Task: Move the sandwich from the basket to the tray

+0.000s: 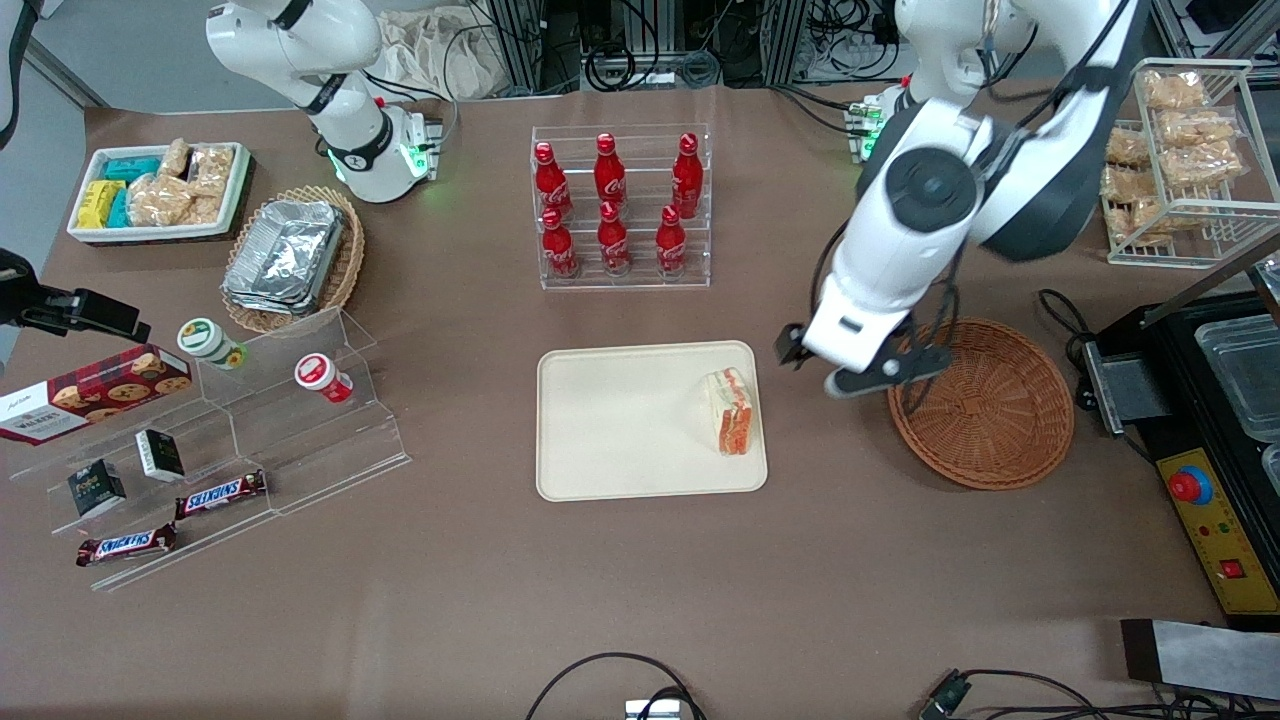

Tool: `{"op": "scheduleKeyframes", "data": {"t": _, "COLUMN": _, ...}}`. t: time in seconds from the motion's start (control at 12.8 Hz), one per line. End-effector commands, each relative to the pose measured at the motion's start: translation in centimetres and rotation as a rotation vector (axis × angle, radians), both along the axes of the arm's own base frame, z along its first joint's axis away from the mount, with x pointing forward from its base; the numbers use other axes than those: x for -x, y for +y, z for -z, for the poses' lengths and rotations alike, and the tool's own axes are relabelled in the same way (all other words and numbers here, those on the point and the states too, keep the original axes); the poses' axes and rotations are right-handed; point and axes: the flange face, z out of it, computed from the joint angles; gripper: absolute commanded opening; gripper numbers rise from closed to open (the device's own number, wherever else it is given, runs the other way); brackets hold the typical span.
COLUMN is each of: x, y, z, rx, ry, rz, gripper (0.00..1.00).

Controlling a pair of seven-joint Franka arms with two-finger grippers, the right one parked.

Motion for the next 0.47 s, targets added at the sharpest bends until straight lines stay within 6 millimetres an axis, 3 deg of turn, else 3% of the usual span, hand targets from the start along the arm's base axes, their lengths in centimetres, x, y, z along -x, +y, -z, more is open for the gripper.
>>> {"op": "scheduleKeyframes", "data": {"t": 0.0, "x": 2.2, "y": 6.9, "z": -2.2, "rx": -0.027, "ry": 0.062, "rz": 0.075, "gripper": 1.00}}
{"op": "scheduleKeyframes", "data": {"t": 0.16, "x": 1.3, "y": 12.8, "z": -4.2, "rx": -0.018, "ry": 0.101, "rz": 0.147, "gripper": 1.00}}
{"op": "scheduleKeyframes", "data": {"t": 0.39, "x": 0.6, "y": 16.9, "z": -5.3, "rx": -0.011, "ry": 0.119, "rz": 0.172, "gripper": 1.00}}
